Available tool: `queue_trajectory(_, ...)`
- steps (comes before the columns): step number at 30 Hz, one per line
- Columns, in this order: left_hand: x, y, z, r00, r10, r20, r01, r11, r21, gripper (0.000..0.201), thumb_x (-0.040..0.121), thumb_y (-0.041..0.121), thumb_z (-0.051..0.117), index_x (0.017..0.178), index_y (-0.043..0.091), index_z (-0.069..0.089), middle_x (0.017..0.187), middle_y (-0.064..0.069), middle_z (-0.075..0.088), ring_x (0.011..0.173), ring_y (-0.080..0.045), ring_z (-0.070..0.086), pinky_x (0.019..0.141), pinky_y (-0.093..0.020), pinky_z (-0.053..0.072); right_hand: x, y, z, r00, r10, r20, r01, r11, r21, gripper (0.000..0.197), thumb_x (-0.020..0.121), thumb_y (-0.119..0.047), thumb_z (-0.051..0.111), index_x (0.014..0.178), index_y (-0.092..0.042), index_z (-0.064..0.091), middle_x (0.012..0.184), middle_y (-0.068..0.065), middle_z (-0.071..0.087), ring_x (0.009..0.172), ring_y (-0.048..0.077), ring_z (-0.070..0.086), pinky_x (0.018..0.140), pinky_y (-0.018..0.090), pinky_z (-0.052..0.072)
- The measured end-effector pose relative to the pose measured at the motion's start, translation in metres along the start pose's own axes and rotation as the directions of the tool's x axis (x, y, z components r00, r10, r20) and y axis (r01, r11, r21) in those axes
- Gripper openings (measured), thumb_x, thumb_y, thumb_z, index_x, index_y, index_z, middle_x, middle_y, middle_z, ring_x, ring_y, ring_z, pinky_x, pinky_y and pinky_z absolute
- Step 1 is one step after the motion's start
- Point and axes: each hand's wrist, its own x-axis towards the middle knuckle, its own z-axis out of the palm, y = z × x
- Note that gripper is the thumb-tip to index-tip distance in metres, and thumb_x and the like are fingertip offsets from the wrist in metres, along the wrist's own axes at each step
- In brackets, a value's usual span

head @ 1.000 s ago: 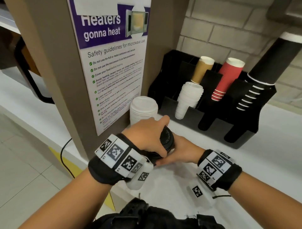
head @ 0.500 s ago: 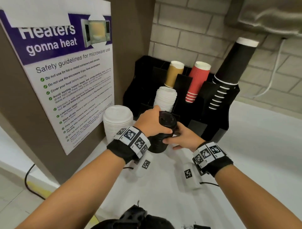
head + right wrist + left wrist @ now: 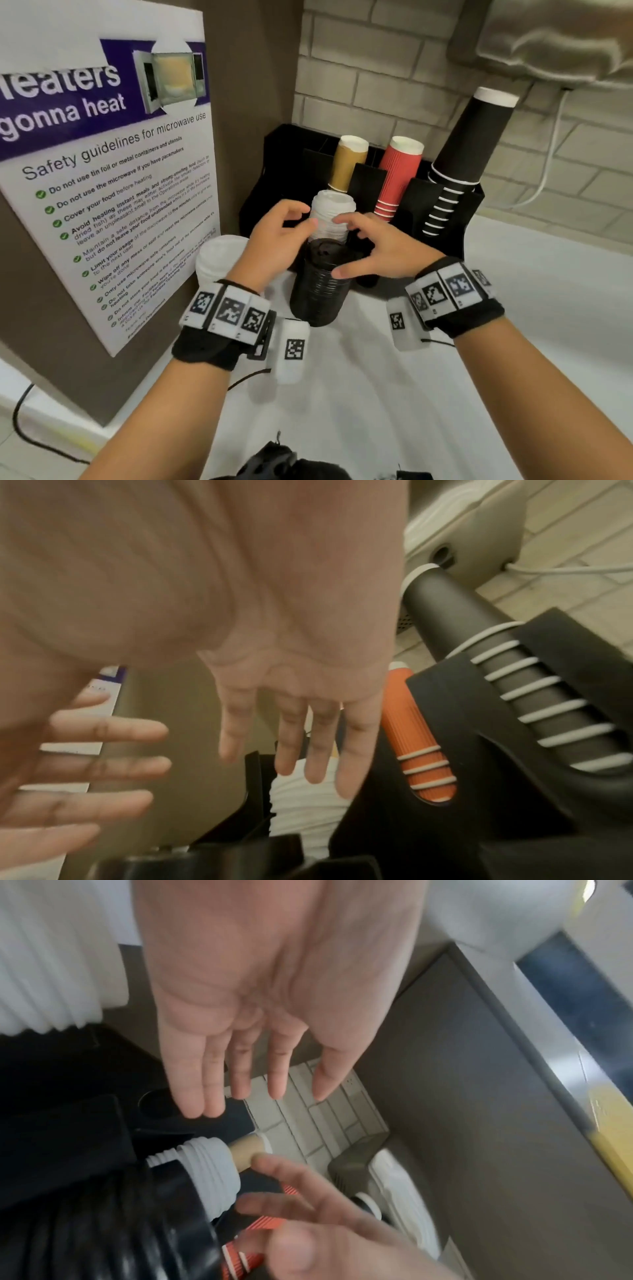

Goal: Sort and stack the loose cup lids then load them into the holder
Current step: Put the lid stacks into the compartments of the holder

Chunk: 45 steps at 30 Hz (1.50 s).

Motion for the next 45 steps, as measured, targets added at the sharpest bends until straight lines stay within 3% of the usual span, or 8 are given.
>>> queue_trajectory(3,-0.009,0.002,-0.010,1.000,-0.013,-0.002,0.013,0.982,-0.188,0.013,0.096,0.018,0.058,0.100,0.030,0.061,0.105,0.006,0.059,0.101,-0.015,0.063,0.090,-0.033,0.053,0.019,-0.013,0.000,0.986,0.044,0.160,-0.017,0.986,-0.167,0.091,0.069,-0.046,0.081,0.144,-0.038,0.031,0.140,-0.001,0.035,0.127,0.016,0.036,0.106,0.030,0.035)
queue_trajectory(5,-0.013,-0.001,-0.012,1.000,-0.015,0.007,0.016,0.969,-0.247,0.013,0.095,0.016,0.058,0.099,0.029,0.062,0.102,0.005,0.060,0.099,-0.014,0.064,0.086,-0.028,0.052,0.030,-0.018,0.005,0.971,0.086,0.221,-0.028,0.967,-0.252,0.091,0.068,-0.046,0.081,0.145,-0.035,0.032,0.138,0.001,0.039,0.128,0.019,0.039,0.108,0.037,0.038)
queue_trajectory(17,-0.015,-0.005,-0.014,1.000,0.024,-0.020,-0.029,0.944,-0.328,0.016,0.093,0.014,0.061,0.102,0.027,0.063,0.110,0.001,0.059,0.108,-0.018,0.063,0.090,-0.031,0.054,0.040,-0.019,0.016,0.976,0.094,0.199,-0.034,0.957,-0.286,0.073,0.067,-0.032,0.079,0.132,-0.027,0.046,0.120,0.002,0.041,0.109,0.024,0.049,0.089,0.041,0.053)
queue_trajectory(22,-0.013,-0.003,-0.010,0.991,0.084,-0.102,-0.111,0.951,-0.290,0.023,0.092,0.010,0.062,0.111,0.022,0.060,0.114,0.004,0.059,0.100,0.002,0.061,0.093,-0.030,0.052,0.038,-0.020,0.012,0.981,0.080,0.176,-0.038,0.973,-0.228,0.068,0.066,-0.026,0.079,0.128,-0.028,0.049,0.119,0.002,0.044,0.108,0.023,0.051,0.089,0.040,0.053)
queue_trajectory(28,-0.013,-0.006,-0.003,0.989,0.142,0.034,-0.128,0.957,-0.261,0.066,0.081,0.013,0.075,0.134,0.035,0.043,0.138,0.009,0.047,0.127,-0.008,0.048,0.102,-0.026,0.044,0.024,-0.031,-0.019,0.999,-0.009,0.032,0.009,1.000,-0.004,0.060,0.071,-0.019,0.079,0.122,-0.029,0.050,0.117,0.003,0.054,0.103,0.020,0.059,0.086,0.030,0.054)
queue_trajectory(32,-0.016,-0.008,0.009,0.968,0.172,0.183,-0.101,0.934,-0.344,0.105,0.060,0.030,0.079,0.148,0.037,0.023,0.140,0.017,0.039,0.117,0.006,0.052,0.087,-0.008,0.046,0.009,-0.046,-0.031,0.998,-0.060,0.024,0.052,0.965,0.256,0.060,0.074,-0.015,0.078,0.126,-0.023,0.050,0.114,0.007,0.061,0.102,0.022,0.063,0.090,0.035,0.054)
queue_trajectory(40,-0.018,-0.006,0.014,0.945,0.291,0.151,-0.181,0.848,-0.498,0.080,0.064,0.024,0.084,0.132,0.040,0.046,0.129,0.005,0.057,0.121,-0.019,0.059,0.093,-0.032,0.052,-0.010,-0.055,-0.040,0.989,-0.113,0.096,0.066,0.916,0.395,0.066,0.074,-0.019,0.076,0.134,-0.024,0.047,0.126,0.017,0.057,0.109,0.038,0.062,0.093,0.061,0.047)
queue_trajectory(45,-0.023,-0.008,0.018,0.948,0.270,0.168,-0.155,0.854,-0.496,0.084,0.064,0.027,0.084,0.137,0.038,0.044,0.131,0.006,0.057,0.122,-0.019,0.058,0.100,-0.043,0.050,-0.016,-0.057,-0.040,0.994,-0.102,0.043,0.080,0.932,0.355,0.064,0.073,-0.019,0.078,0.131,-0.021,0.052,0.121,0.014,0.060,0.108,0.027,0.064,0.093,0.057,0.050)
